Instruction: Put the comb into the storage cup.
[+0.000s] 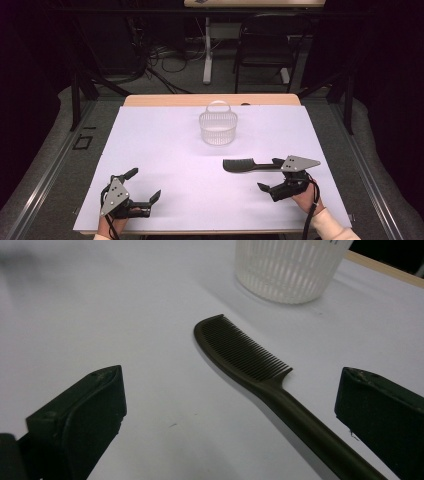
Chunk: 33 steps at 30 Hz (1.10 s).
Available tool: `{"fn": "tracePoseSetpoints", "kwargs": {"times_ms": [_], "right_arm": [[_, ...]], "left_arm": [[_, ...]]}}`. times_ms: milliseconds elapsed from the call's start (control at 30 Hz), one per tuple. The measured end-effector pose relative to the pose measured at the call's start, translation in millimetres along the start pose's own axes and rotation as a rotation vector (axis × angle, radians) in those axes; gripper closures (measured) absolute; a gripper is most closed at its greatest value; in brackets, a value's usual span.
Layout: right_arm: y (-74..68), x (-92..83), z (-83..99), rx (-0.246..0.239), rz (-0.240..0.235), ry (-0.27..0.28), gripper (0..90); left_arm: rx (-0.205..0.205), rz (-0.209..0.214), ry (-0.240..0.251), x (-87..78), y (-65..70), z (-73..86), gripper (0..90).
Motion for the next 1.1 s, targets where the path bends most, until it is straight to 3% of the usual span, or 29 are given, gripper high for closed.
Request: {"fn": "tracePoseSetpoints", "kwargs": {"times_ms": [300, 633, 900, 1100], "right_arm": [[17.8, 7.4, -1.8, 0.033, 0.066, -0.027, 0.0], [33.9, 19.1, -2.5, 0.073, 0.075, -0.080, 1.5], [47.1, 25.7, 0.1, 0.105, 0.103, -0.139, 19.8], [57.0, 27.2, 2.6, 0.109, 0.152, -0.167, 53.7]], "left_arm": [[-0.007, -0.001, 0.002, 0.0, -1.0, 0.0, 0.2], [-0.006, 0.000, 0.002, -0.1, -1.2, 0.0, 0.2], [-0.002, -0.003, 0.000, -0.6, -1.0, 0.1, 0.2], [-0.003, -0.003, 0.001, -0.9, -1.0, 0.2, 0.2]]}}
Point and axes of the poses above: each handheld gripper's, and its own axes: x roughly forward along the jaws, z roughly out of its underside, y roughly to its right, the point moved 6 cm from there along x, roughly forward along the jaws, and after that the axes turned 6 degrees about -x, right-handed, at the moved point
